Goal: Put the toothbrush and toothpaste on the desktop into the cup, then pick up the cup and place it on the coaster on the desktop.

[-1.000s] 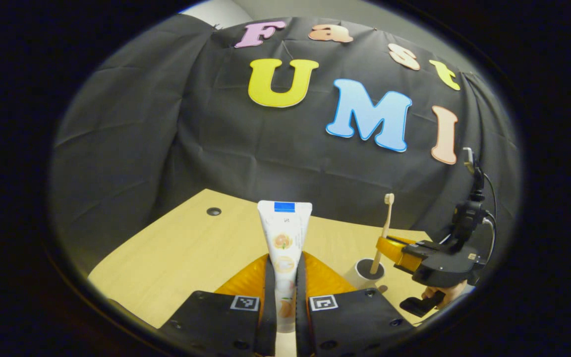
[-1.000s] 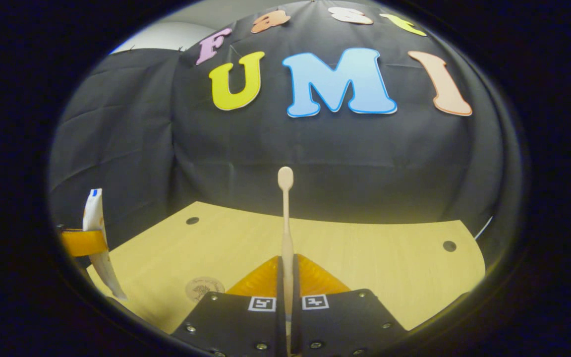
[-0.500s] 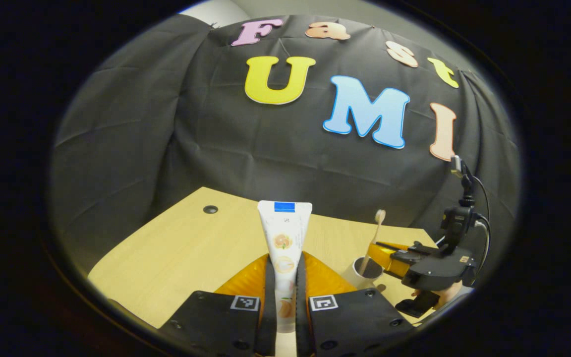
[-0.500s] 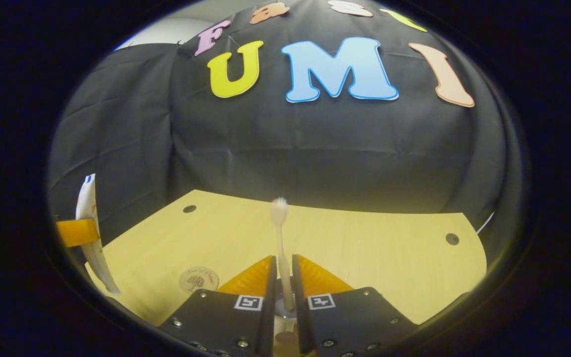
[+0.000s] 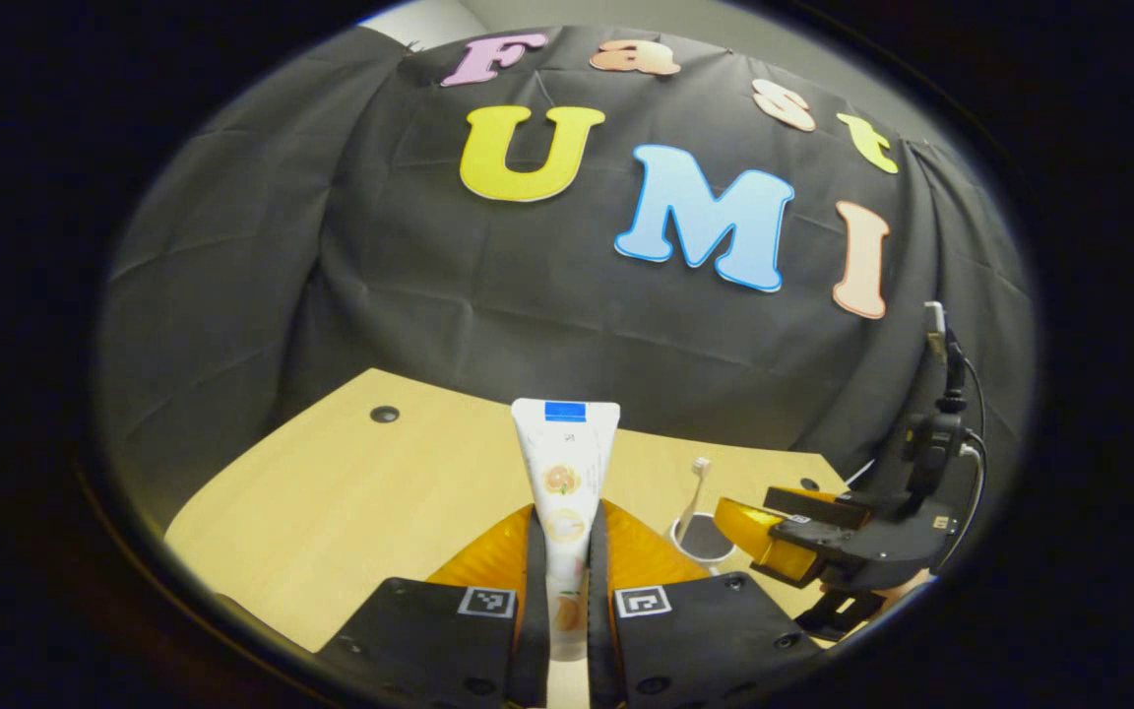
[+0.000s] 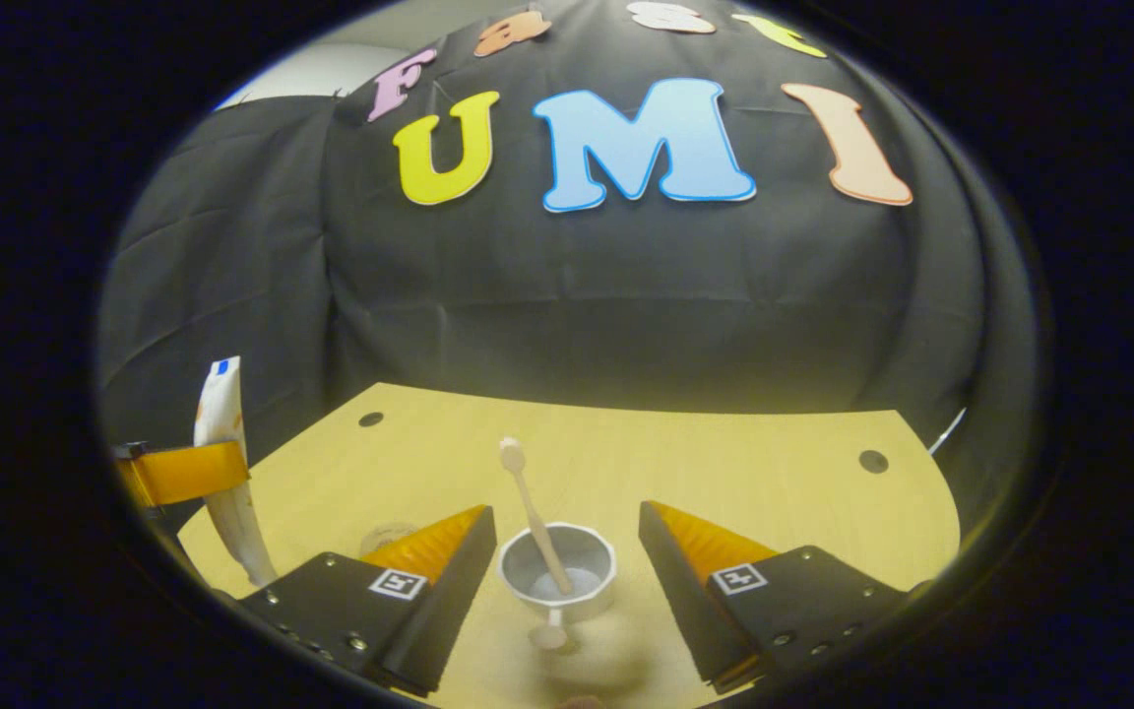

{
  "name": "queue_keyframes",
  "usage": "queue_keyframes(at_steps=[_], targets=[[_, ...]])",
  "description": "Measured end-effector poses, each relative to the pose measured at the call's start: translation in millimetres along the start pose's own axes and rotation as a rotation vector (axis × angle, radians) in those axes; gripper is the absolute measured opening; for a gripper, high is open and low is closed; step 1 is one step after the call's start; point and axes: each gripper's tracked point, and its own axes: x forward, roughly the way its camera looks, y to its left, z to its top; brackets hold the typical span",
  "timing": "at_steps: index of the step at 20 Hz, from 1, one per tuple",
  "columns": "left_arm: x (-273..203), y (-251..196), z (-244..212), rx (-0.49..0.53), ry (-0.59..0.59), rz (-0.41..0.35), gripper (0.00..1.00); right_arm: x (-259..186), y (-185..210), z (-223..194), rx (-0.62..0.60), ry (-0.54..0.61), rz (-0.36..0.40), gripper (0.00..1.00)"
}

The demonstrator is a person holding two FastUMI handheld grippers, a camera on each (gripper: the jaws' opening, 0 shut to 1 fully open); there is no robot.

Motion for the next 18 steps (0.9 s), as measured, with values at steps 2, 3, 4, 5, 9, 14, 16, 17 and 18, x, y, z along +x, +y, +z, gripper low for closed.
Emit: queue_keyframes(at_steps=[2,3,4,5,9,14,16,17,18], targets=[[8,-12,-2,-0.029,-0.006,-0.036,0.22,-13,-14,4,-0.002,-0.012,-0.031,0.92],[12,-19,-1,-0.043,-0.012,-0.055,0.22,-20,-22,7,0.002,-0.020,-0.045,0.92],[17,-26,0,-0.056,-0.019,-0.076,0.22,-28,-29,9,0.009,-0.027,-0.058,0.92],[20,-32,3,-0.073,-0.031,-0.098,0.22,-35,-36,11,0.017,-0.030,-0.070,0.92],[38,-64,13,-0.145,-0.084,-0.193,0.23,-60,-61,11,0.049,-0.037,-0.109,0.92],[70,-93,16,-0.194,-0.162,-0.265,0.22,-82,-84,-16,0.052,0.015,-0.160,0.93],[83,-103,15,-0.197,-0.180,-0.285,0.23,-89,-93,-27,0.039,0.033,-0.178,0.93],[87,-106,12,-0.197,-0.190,-0.294,0.22,-92,-97,-31,0.031,0.043,-0.185,0.93],[91,-110,7,-0.191,-0.205,-0.295,0.23,-94,-101,-34,0.028,0.052,-0.191,0.92]])
